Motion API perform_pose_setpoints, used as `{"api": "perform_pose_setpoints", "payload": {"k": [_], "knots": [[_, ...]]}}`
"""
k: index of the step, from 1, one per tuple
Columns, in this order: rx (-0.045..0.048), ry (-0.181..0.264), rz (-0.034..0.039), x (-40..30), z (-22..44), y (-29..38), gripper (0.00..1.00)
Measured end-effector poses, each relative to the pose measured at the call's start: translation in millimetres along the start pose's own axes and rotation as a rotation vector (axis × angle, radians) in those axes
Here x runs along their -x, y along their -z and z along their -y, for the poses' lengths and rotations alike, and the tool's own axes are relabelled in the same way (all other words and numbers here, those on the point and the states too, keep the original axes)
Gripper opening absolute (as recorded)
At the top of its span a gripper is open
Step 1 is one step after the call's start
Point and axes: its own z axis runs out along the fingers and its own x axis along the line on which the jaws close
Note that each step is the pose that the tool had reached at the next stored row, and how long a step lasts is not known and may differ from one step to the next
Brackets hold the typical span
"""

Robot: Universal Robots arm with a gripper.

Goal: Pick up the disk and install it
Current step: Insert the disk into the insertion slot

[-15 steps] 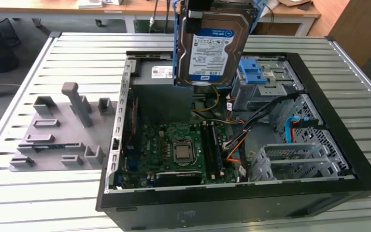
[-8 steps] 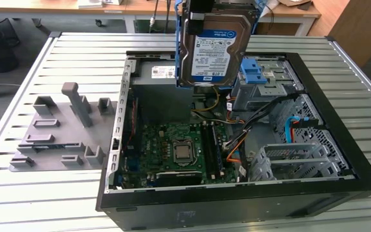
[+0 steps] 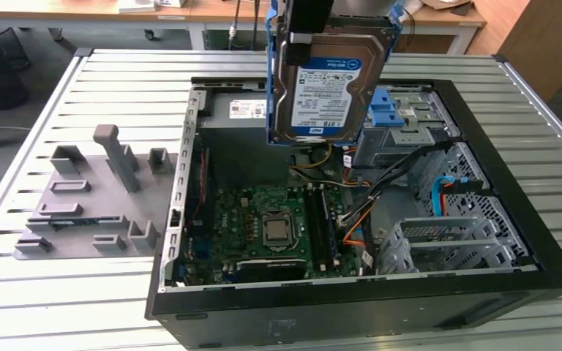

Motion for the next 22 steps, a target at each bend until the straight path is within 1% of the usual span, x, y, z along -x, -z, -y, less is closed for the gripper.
{"api": "perform_pose_setpoints", "payload": {"k": [4,6,9,13,16,18,22], "knots": [[-0.0001,0.0,0.0001,-10.5,0.3,-0.3,0.36],[-0.0002,0.0,0.0005,-14.5,0.5,-0.7,0.36],[-0.0002,0.0,0.0006,-16.3,1.5,-1.1,0.36],[-0.0002,0.0,0.0005,-16.4,5.7,-1.6,0.36],[-0.0004,0.0,0.0005,-18.0,5.8,-2.2,0.36],[-0.0009,0.0,0.0005,-21.6,5.9,-2.5,0.36],[-0.0012,0.0,0.0004,-31.1,6.2,-3.3,0.36]]}}
